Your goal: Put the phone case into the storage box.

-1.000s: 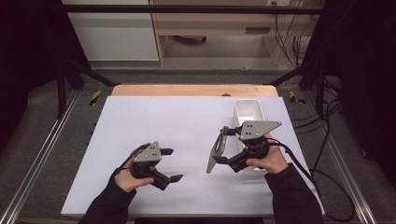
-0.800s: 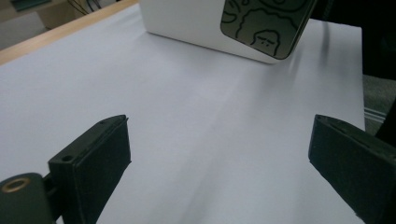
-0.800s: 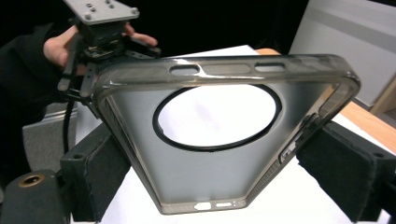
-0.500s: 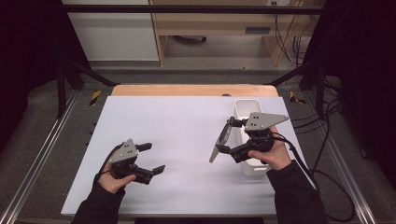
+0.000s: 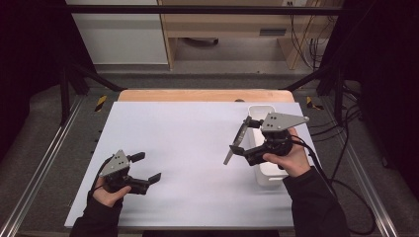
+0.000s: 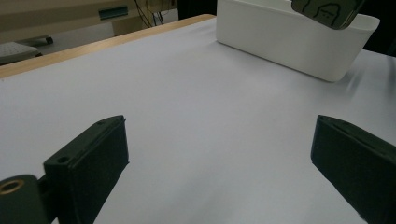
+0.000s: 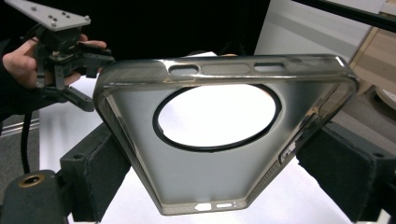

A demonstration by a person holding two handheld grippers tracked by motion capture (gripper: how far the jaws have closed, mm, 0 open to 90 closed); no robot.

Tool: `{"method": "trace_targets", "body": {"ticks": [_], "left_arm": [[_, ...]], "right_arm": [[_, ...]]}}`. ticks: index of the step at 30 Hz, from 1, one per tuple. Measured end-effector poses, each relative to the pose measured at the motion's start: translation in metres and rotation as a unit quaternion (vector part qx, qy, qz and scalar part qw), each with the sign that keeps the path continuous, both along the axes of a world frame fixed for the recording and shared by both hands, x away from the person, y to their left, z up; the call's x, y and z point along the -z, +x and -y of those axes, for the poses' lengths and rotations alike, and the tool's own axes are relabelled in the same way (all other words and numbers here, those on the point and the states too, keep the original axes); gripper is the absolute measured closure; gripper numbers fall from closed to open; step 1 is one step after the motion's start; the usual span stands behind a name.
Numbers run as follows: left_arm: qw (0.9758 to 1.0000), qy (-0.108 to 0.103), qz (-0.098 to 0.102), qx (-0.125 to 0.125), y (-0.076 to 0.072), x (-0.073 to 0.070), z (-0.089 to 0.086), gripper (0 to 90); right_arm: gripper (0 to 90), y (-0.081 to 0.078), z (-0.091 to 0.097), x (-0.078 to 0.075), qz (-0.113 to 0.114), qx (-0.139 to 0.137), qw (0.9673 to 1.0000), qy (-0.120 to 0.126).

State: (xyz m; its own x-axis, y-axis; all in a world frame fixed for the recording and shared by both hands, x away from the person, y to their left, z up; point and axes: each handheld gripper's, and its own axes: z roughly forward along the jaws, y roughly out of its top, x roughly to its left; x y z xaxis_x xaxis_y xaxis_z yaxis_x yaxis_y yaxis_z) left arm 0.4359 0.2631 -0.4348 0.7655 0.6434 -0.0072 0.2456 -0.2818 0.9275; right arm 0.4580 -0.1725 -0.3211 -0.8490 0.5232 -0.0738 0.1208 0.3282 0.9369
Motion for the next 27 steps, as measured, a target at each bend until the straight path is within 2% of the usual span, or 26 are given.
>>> {"method": "trace_targets", "body": {"ticks": [17,27], "left_arm": [[0.9992,-0.007,0.002,-0.039,-0.002,0.009,-0.02,1.9],[0.9989,-0.011,0.002,-0.045,-0.003,0.01,-0.026,1.8]], "right_arm": [[11.8,0.007,0.008,-0.021,0.013,0.06,0.9981,-0.005],[11.8,0.022,0.013,-0.028,0.014,0.116,0.9931,-0.01]]}}
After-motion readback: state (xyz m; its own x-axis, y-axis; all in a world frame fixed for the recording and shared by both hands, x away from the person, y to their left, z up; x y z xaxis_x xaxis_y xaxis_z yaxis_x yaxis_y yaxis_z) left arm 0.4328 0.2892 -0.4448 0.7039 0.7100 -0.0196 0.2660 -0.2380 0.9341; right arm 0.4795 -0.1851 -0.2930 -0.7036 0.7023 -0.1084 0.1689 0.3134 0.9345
